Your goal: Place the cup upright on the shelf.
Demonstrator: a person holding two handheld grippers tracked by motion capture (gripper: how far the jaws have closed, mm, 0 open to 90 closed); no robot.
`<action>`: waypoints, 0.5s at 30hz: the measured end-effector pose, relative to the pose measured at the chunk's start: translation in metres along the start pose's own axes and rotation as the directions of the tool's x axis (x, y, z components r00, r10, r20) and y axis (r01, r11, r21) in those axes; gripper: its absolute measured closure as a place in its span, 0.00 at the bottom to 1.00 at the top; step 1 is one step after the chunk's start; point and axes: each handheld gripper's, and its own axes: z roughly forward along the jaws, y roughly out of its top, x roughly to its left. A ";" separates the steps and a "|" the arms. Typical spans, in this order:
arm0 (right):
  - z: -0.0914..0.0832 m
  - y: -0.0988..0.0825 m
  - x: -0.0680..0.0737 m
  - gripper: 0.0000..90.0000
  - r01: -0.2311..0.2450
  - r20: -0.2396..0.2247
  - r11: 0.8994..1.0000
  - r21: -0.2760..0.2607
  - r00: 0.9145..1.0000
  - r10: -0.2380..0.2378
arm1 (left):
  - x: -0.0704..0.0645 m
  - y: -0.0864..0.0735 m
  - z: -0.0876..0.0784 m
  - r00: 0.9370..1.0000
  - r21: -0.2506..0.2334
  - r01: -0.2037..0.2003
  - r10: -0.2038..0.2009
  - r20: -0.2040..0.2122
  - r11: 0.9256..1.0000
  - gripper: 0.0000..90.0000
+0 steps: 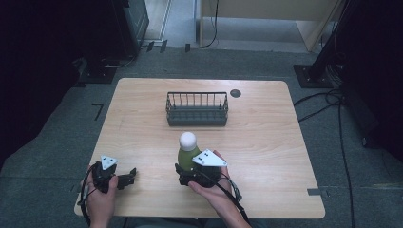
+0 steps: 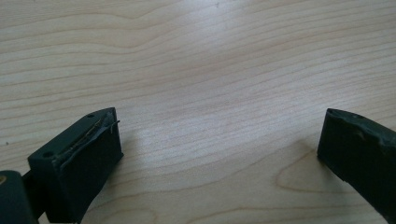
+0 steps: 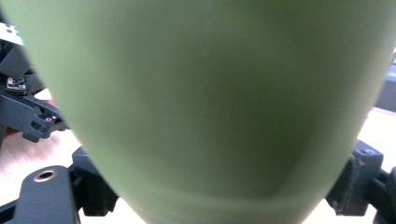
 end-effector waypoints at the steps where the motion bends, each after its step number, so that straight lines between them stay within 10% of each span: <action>1: 0.000 0.000 0.000 0.19 0.007 0.005 1.000 -0.002 1.000 -0.007 | 0.000 0.000 0.000 1.000 0.000 0.000 0.000 0.000 1.000 0.00; 15: -0.005 0.007 -0.004 0.22 0.041 0.032 0.999 -0.022 0.999 -0.040 | 0.000 0.000 0.000 1.000 0.000 0.000 0.000 0.000 1.000 0.00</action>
